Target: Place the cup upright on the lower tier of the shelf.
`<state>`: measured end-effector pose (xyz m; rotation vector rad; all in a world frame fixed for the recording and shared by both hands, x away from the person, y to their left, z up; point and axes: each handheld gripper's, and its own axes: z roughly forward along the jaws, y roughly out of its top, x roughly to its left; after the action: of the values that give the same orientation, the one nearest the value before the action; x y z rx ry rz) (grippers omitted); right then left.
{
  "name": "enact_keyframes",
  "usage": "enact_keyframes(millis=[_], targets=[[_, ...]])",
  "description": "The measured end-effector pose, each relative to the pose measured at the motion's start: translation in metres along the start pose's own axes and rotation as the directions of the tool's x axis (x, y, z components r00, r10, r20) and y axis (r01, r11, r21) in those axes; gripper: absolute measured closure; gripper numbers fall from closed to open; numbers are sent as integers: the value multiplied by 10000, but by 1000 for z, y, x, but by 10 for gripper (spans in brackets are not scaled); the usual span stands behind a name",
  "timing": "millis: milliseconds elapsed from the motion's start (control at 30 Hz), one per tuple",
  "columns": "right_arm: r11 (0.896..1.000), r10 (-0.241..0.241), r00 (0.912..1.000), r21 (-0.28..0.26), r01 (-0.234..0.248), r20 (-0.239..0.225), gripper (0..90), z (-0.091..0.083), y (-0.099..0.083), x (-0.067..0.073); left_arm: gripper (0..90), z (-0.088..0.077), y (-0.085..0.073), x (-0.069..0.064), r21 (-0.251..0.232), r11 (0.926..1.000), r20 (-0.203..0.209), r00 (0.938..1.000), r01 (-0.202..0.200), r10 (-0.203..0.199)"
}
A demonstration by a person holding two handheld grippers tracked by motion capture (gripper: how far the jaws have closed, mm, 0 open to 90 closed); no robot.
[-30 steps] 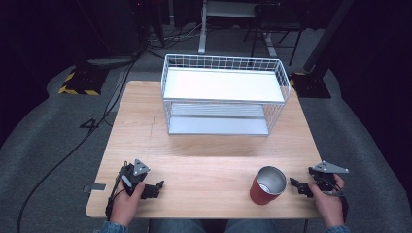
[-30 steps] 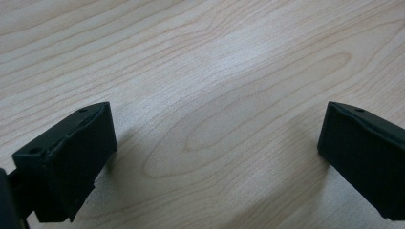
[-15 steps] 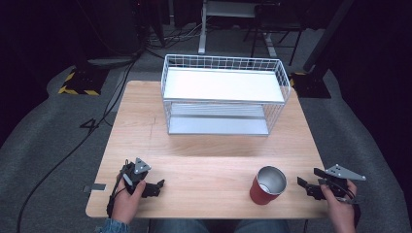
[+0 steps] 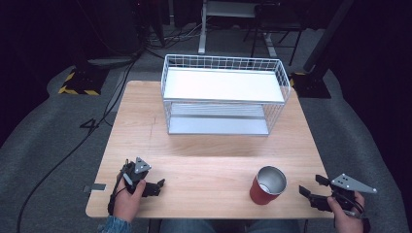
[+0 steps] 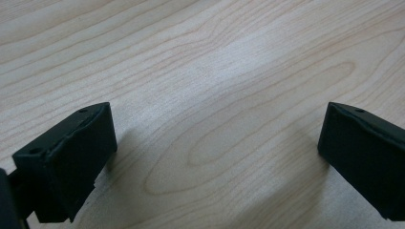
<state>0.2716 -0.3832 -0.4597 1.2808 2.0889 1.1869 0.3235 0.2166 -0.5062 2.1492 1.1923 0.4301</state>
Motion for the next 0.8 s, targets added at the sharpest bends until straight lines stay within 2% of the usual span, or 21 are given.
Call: enact_keyframes(millis=[200, 400, 633, 800], targets=[[9999, -91, 9997, -98, 89, -208, 156, -8, -2, 16, 0, 4, 4, 1, -1, 10000, 11, 10000, 81, -81], [9994, -346, 9963, -84, 341, -783, 156, -11, -6, 36, 0, 4, 4, 1, 20, 10000, 6, 10000, 9, -9], [9984, -573, 9909, -89, 567, -1215, 156, -8, -11, 53, 0, 4, 4, 1, 24, 10000, 6, 10000, 8, -8], [9974, -714, 9860, -56, 714, -1504, 156, 0, -13, 65, 0, 4, 5, 1, 20, 10000, 7, 10000, 16, -16]])
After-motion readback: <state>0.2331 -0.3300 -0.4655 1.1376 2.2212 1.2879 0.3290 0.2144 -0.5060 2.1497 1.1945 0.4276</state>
